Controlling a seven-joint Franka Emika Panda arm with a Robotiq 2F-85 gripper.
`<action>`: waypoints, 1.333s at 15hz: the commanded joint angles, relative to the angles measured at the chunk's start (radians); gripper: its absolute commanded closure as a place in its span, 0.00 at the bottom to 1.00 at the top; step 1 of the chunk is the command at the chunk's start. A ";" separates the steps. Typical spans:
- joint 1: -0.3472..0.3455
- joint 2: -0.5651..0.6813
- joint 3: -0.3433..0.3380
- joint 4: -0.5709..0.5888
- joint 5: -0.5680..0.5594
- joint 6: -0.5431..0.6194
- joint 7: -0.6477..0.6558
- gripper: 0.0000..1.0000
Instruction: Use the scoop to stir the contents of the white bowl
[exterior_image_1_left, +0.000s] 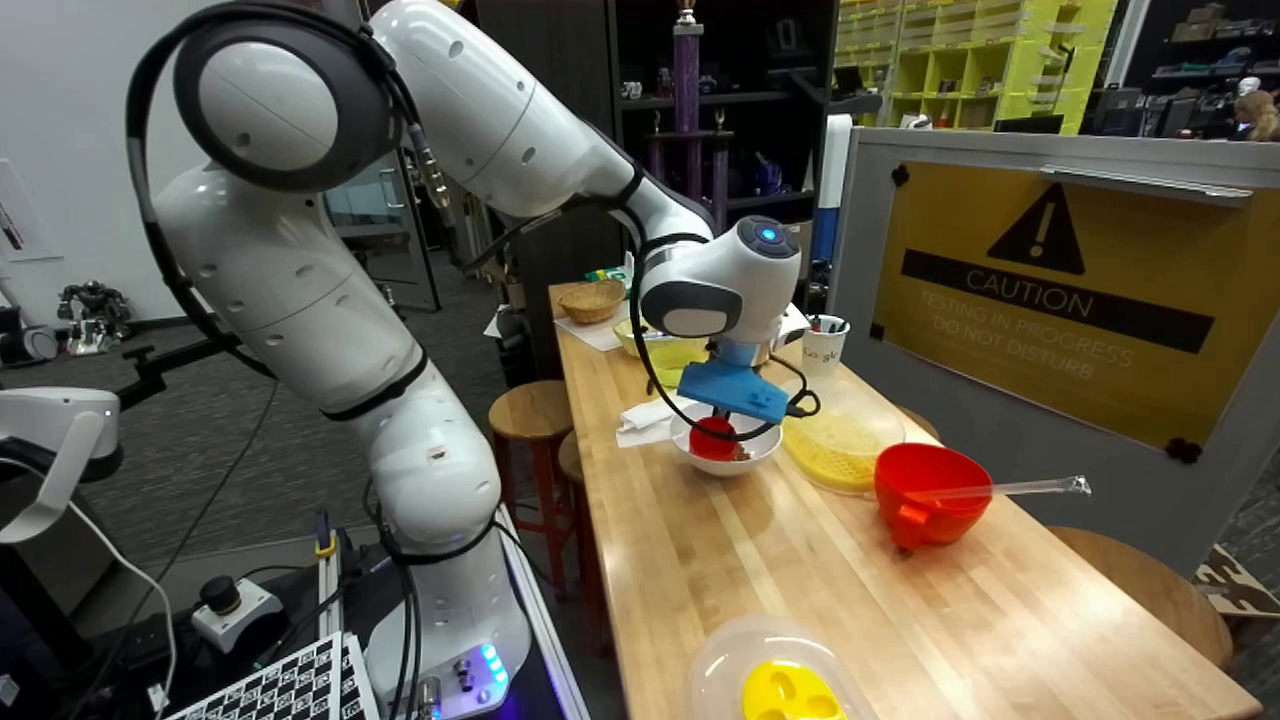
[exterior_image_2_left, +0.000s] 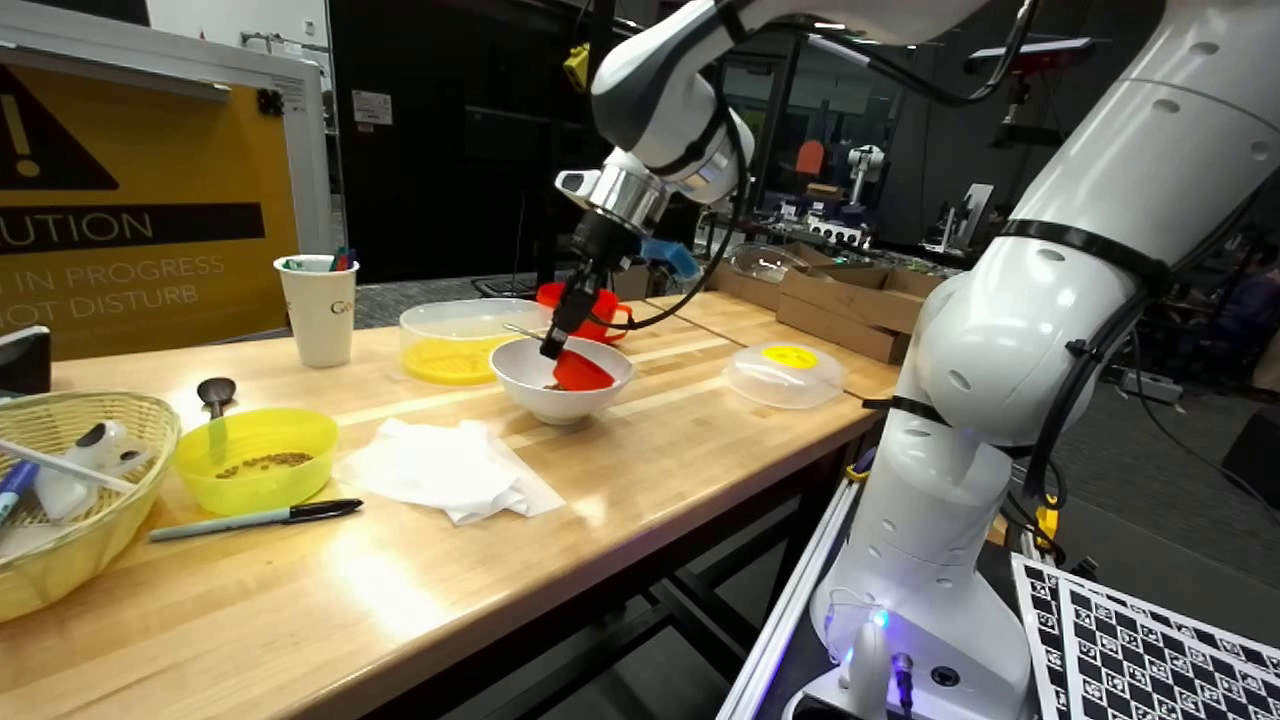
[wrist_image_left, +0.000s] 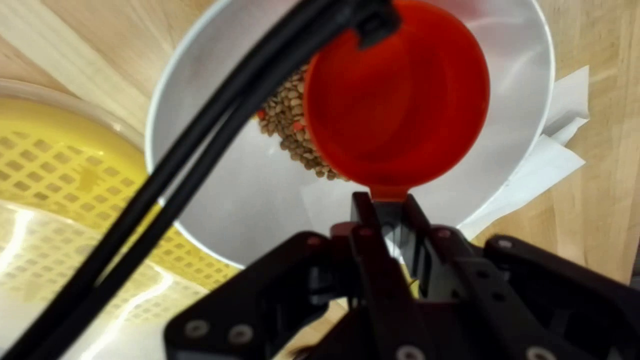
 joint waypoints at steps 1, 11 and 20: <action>0.027 -0.057 0.029 -0.058 -0.001 0.042 0.055 0.96; 0.100 0.000 0.082 -0.008 -0.045 0.067 0.186 0.96; 0.059 0.126 0.032 0.135 -0.080 0.048 0.221 0.96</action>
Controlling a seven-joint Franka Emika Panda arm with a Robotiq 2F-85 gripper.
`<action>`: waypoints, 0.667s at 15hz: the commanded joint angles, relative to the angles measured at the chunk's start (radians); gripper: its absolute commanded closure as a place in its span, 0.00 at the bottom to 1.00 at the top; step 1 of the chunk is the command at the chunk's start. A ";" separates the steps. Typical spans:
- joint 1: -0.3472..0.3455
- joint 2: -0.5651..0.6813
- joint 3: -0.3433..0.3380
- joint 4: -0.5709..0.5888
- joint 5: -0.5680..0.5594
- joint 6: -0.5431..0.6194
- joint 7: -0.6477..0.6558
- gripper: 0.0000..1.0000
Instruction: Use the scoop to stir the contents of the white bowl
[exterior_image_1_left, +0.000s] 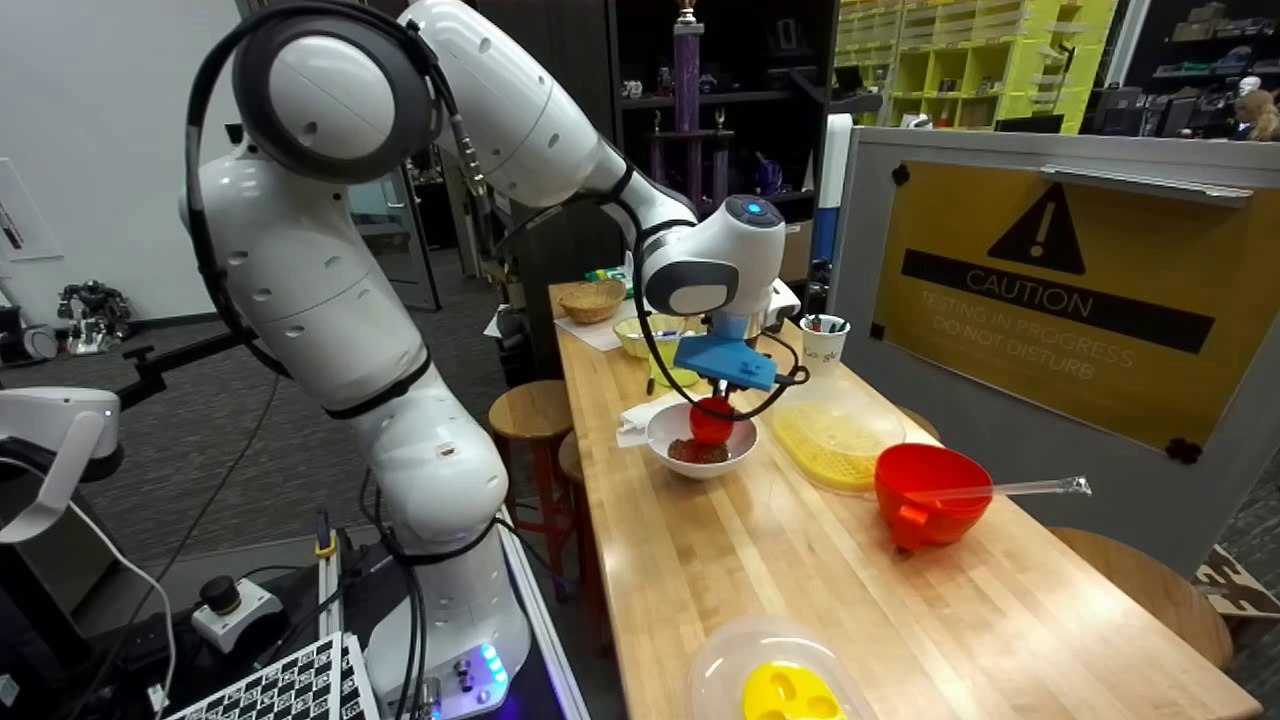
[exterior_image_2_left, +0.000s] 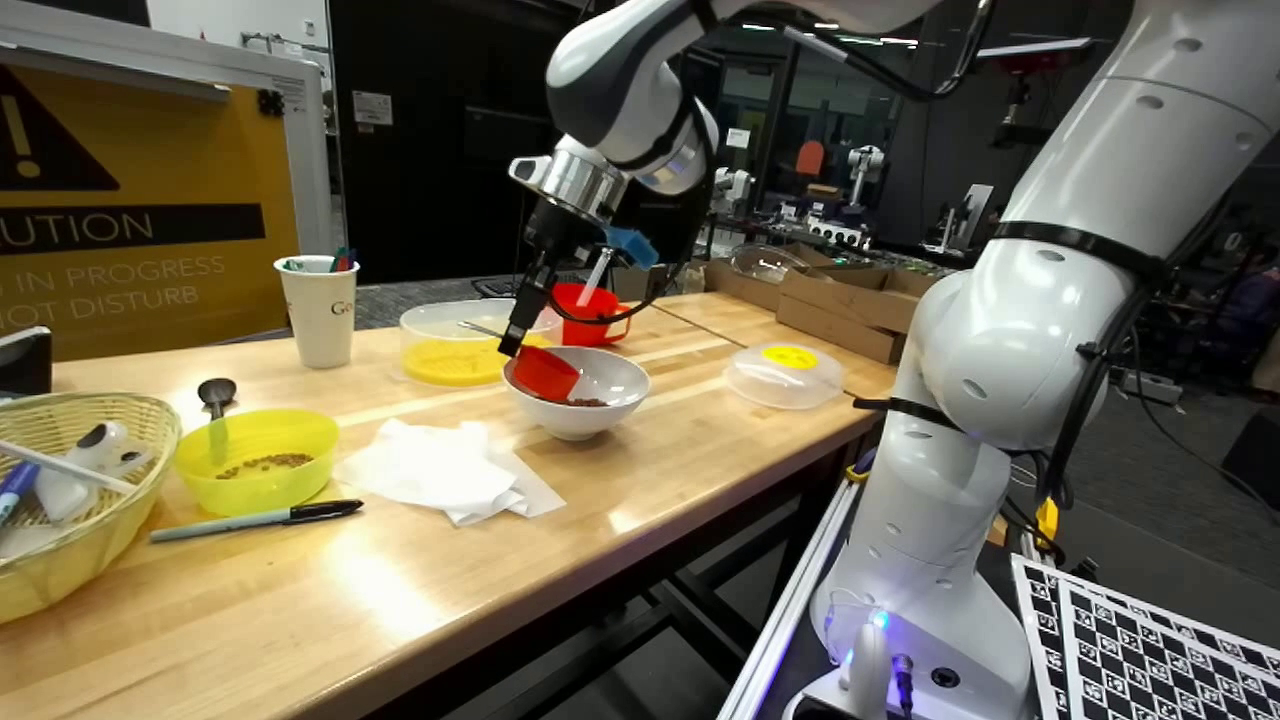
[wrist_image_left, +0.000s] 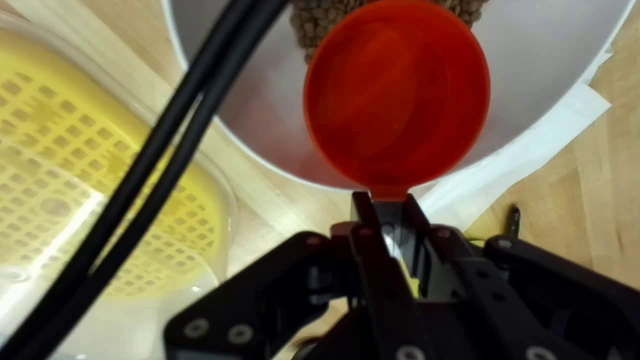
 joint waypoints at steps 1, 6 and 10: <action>-0.027 0.071 -0.021 0.064 -0.012 -0.005 0.012 0.96; -0.076 0.109 -0.043 0.063 0.010 -0.002 -0.003 0.96; -0.104 0.098 -0.054 0.031 0.029 0.010 -0.009 0.96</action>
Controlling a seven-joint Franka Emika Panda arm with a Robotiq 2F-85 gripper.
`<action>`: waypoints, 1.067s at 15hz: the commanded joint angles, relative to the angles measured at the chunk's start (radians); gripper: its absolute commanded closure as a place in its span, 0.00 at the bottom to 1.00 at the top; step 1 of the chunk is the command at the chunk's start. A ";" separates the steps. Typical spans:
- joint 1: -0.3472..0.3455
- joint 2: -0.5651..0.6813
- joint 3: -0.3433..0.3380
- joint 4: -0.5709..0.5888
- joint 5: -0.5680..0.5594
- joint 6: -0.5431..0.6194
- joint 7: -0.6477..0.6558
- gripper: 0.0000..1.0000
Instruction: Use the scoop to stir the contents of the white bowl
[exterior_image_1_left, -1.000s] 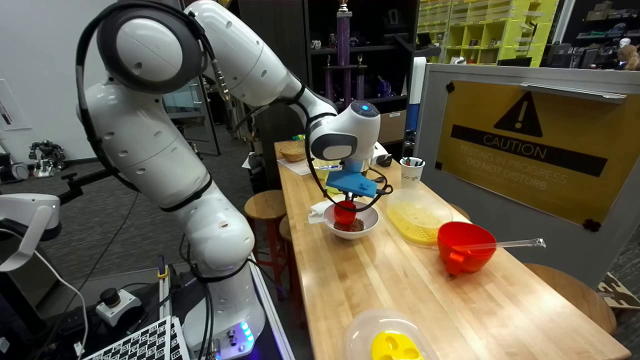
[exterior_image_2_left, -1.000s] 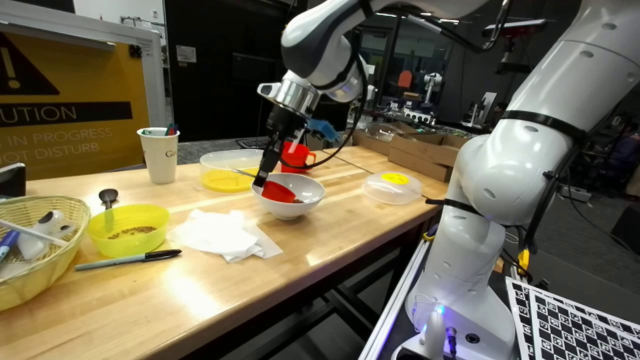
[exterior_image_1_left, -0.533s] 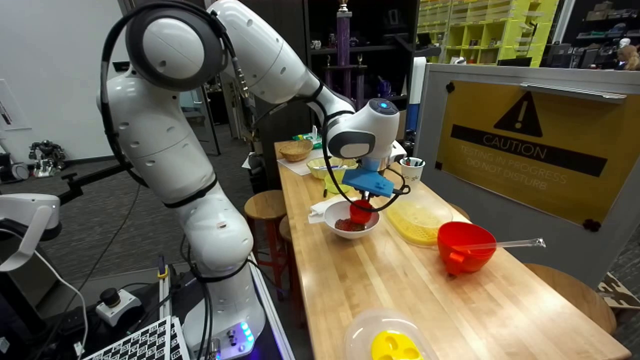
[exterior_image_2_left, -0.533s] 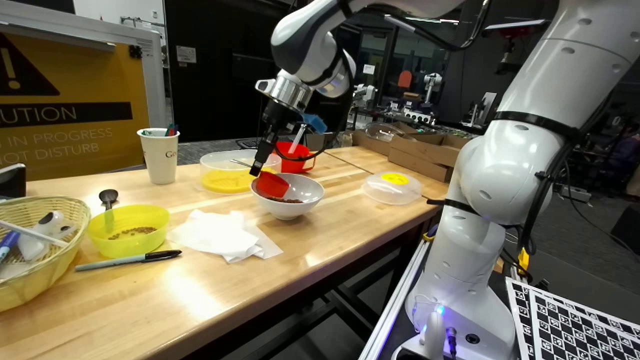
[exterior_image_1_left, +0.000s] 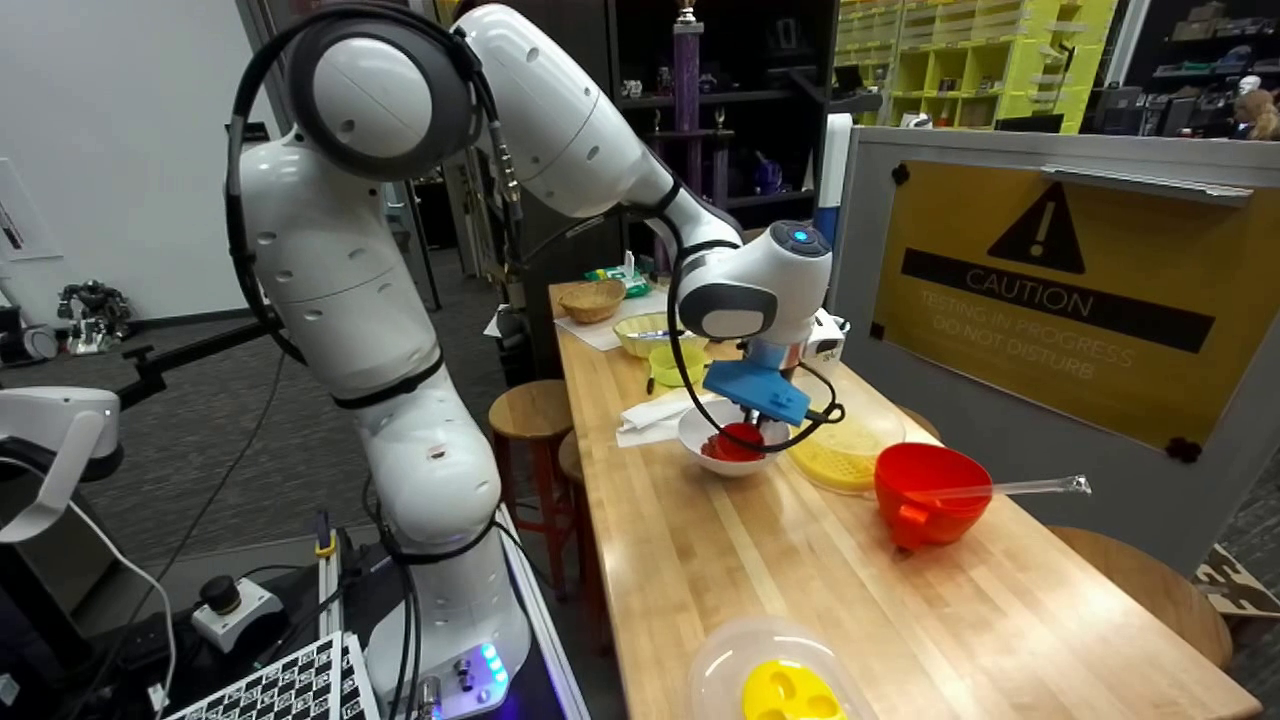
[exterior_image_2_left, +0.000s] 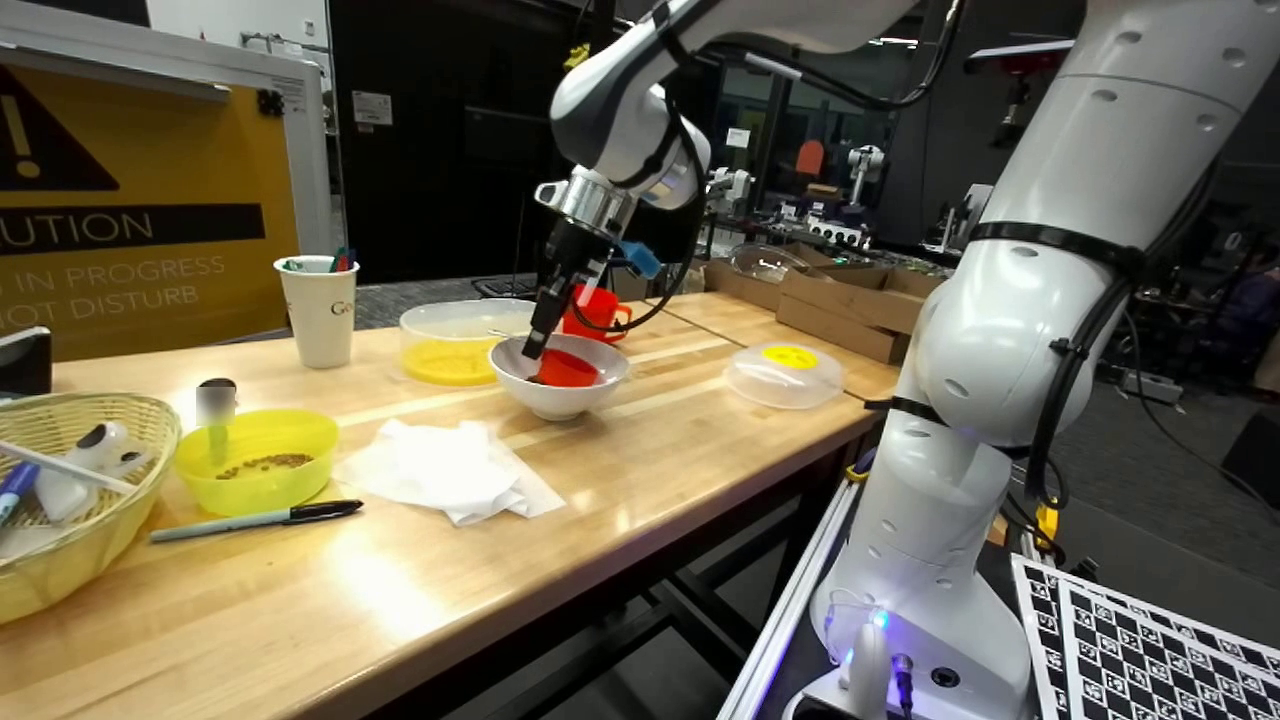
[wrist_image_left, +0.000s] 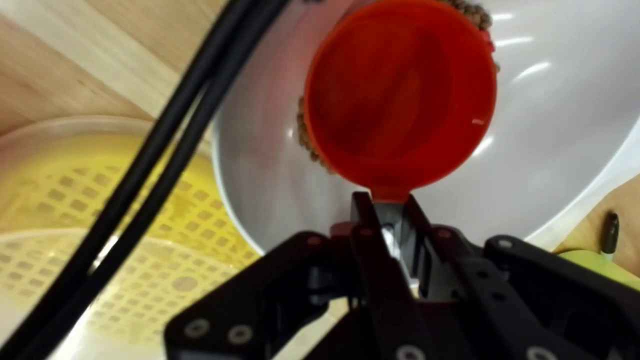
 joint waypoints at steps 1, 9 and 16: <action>-0.023 -0.019 -0.005 -0.031 0.024 0.012 -0.006 0.96; -0.014 -0.099 0.018 -0.111 0.018 0.044 0.013 0.96; 0.053 -0.181 0.074 -0.198 -0.003 0.084 0.059 0.96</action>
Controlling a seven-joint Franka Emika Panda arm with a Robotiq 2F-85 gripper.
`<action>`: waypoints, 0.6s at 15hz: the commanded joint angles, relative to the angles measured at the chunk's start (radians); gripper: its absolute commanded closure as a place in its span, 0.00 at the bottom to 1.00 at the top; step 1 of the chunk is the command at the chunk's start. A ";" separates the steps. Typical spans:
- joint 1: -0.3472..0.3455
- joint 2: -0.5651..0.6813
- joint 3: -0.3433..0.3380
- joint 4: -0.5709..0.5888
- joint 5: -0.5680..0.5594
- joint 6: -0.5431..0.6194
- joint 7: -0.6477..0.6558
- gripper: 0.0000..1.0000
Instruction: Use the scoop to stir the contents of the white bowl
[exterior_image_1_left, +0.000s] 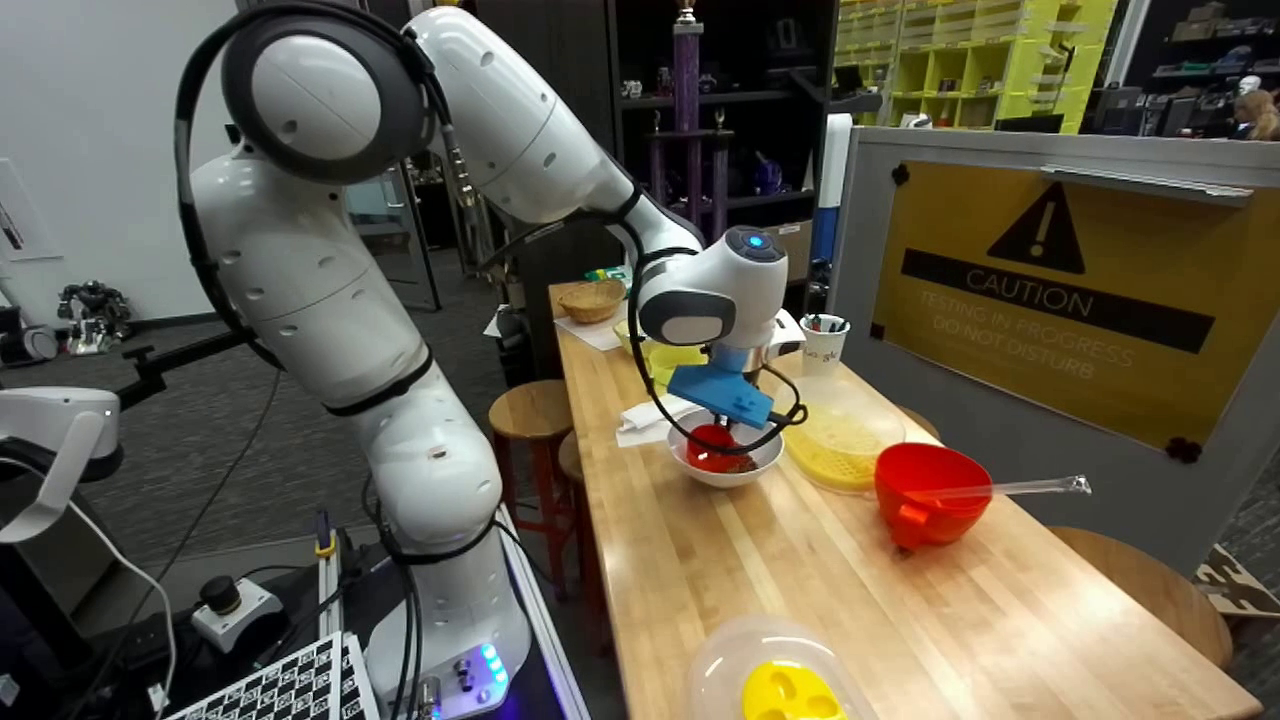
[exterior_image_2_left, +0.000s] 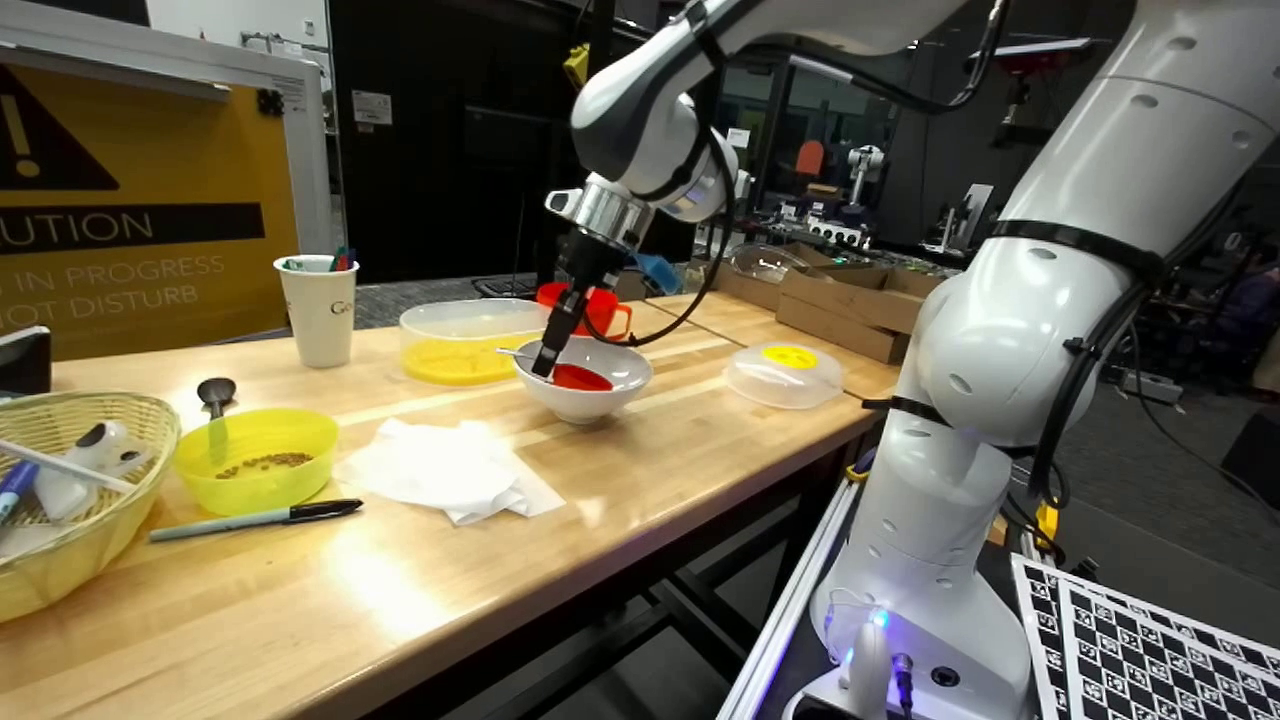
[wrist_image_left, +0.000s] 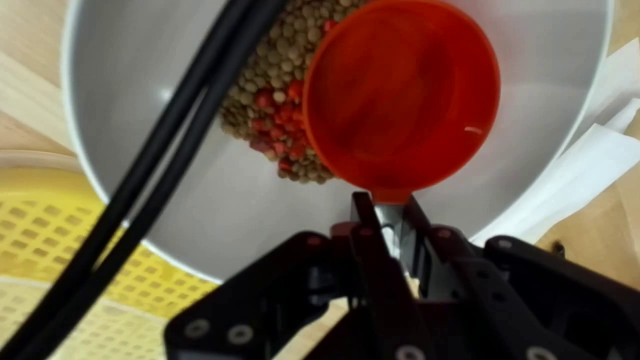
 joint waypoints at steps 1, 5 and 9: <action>0.046 -0.061 0.031 -0.054 -0.022 0.037 0.060 0.96; 0.067 -0.020 0.029 -0.011 -0.051 0.021 0.124 0.96; 0.046 0.044 0.003 0.052 -0.086 0.006 0.178 0.96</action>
